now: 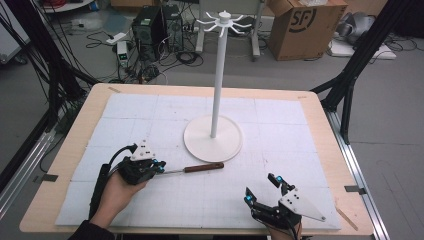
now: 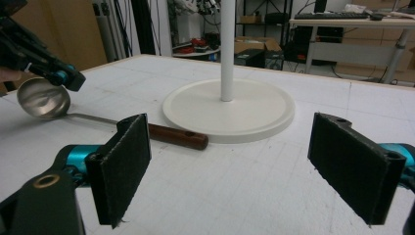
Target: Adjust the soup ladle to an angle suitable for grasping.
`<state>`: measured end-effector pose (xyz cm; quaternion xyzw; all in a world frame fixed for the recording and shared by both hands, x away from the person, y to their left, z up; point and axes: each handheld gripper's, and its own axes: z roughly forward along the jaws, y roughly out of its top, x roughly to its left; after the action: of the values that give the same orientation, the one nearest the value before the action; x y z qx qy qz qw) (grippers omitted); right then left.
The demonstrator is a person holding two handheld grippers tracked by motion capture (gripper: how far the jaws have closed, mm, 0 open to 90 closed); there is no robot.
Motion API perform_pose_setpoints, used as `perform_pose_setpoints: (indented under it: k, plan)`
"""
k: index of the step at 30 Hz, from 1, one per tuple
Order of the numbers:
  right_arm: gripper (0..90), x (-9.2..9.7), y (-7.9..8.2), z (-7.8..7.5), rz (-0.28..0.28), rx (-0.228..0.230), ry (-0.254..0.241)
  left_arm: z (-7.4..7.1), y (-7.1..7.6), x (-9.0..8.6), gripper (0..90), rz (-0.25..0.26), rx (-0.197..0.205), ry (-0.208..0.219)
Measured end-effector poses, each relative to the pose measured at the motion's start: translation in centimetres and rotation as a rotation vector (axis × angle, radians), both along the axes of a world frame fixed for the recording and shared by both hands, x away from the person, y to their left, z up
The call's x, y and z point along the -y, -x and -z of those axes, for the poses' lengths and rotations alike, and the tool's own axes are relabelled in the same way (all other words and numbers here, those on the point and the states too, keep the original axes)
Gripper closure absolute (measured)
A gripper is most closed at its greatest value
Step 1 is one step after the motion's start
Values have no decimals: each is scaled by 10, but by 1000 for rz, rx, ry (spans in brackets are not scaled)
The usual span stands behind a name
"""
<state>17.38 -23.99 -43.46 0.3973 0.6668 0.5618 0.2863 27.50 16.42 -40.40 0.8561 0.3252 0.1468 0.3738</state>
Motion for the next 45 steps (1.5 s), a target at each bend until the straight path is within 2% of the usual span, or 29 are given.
perform_pose_setpoints:
  k: [2,8,13,19,20,33,38,45]
  plan:
    - [149,0,0,0,2,-2,1,3,2,-7,900,-12,3,-29]
    - [149,0,-1,1,3,-3,6,3,8,-30,900,-60,19,-58]
    - [149,-1,-1,1,1,-5,8,5,8,-46,900,-94,12,-88]
    - [149,-1,-1,2,5,-8,9,10,10,-57,900,-114,-8,-100]
    - [149,-1,-1,2,4,-9,9,10,12,-60,900,-106,-12,-81]
    - [149,-1,-2,2,7,-9,10,3,19,-63,900,-101,-16,-114]
    - [149,-1,-2,2,7,-11,11,3,18,-63,900,-80,-32,-69]
    - [149,-2,-3,2,4,-12,11,5,17,-43,900,-45,-46,-123]
